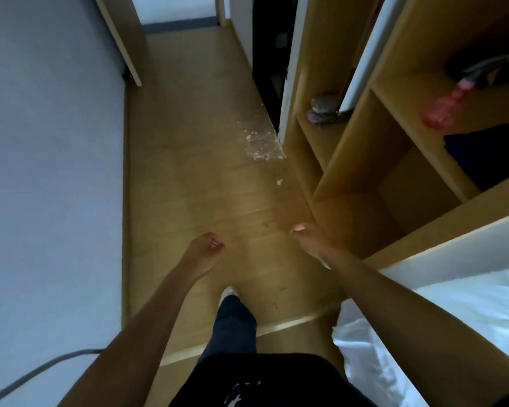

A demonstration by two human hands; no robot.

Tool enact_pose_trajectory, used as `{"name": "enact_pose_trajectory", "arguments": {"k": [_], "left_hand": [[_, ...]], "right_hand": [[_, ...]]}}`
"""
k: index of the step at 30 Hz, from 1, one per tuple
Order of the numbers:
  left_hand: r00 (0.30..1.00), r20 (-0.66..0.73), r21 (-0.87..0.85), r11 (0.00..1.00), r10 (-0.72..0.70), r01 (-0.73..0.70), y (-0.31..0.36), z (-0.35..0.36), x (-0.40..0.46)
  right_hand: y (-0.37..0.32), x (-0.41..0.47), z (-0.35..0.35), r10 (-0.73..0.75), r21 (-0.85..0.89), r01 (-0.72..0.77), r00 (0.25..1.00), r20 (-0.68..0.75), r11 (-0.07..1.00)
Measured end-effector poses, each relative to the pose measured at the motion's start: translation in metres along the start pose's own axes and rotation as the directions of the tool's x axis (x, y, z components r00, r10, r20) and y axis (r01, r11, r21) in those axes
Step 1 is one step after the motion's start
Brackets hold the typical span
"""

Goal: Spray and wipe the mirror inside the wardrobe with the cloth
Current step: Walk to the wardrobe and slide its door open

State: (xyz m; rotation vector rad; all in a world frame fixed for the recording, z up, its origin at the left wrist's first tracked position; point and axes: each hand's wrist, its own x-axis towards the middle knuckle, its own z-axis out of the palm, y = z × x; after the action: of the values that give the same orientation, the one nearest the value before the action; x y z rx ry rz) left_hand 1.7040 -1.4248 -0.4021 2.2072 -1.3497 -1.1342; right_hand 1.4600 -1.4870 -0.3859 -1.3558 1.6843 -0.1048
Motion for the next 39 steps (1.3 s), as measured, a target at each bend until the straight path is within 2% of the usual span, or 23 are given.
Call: {"name": "enact_pose_trajectory", "arguments": {"k": [7, 13, 21, 28, 35, 39], "left_hand": [[0.998, -0.026, 0.008, 0.998, 0.057, -0.056, 0.032, -0.085, 0.120], [0.998, 0.031, 0.088, 0.994, 0.063, -0.065, 0.053, -0.116, 0.197], [0.974, 0.166, 0.145, 0.973, 0.157, -0.181, 0.110, -0.125, 0.293], [0.938, 0.227, 0.180, 0.935, 0.261, -0.304, 0.206, -0.119, 0.397], [0.866, 0.324, 0.175, 0.875, 0.381, -0.450, 0.296, -0.102, 0.459], [0.805, 0.409, 0.182, 0.826, 0.429, -0.533, 0.331, -0.085, 0.483]], "right_hand": [[-0.119, 0.092, 0.000, 0.024, 0.105, -0.016, 0.997, -0.075, 0.994], [-0.168, 0.150, -0.014, 0.067, 0.149, -0.054, 0.994, -0.087, 0.987], [-0.188, 0.232, -0.061, 0.117, 0.236, -0.079, 0.982, -0.151, 0.968], [-0.205, 0.323, -0.128, 0.183, 0.308, -0.099, 0.949, -0.258, 0.946], [-0.212, 0.365, -0.190, 0.275, 0.388, -0.113, 0.877, -0.393, 0.915], [-0.205, 0.371, -0.214, 0.356, 0.458, -0.149, 0.841, -0.407, 0.876]]}}
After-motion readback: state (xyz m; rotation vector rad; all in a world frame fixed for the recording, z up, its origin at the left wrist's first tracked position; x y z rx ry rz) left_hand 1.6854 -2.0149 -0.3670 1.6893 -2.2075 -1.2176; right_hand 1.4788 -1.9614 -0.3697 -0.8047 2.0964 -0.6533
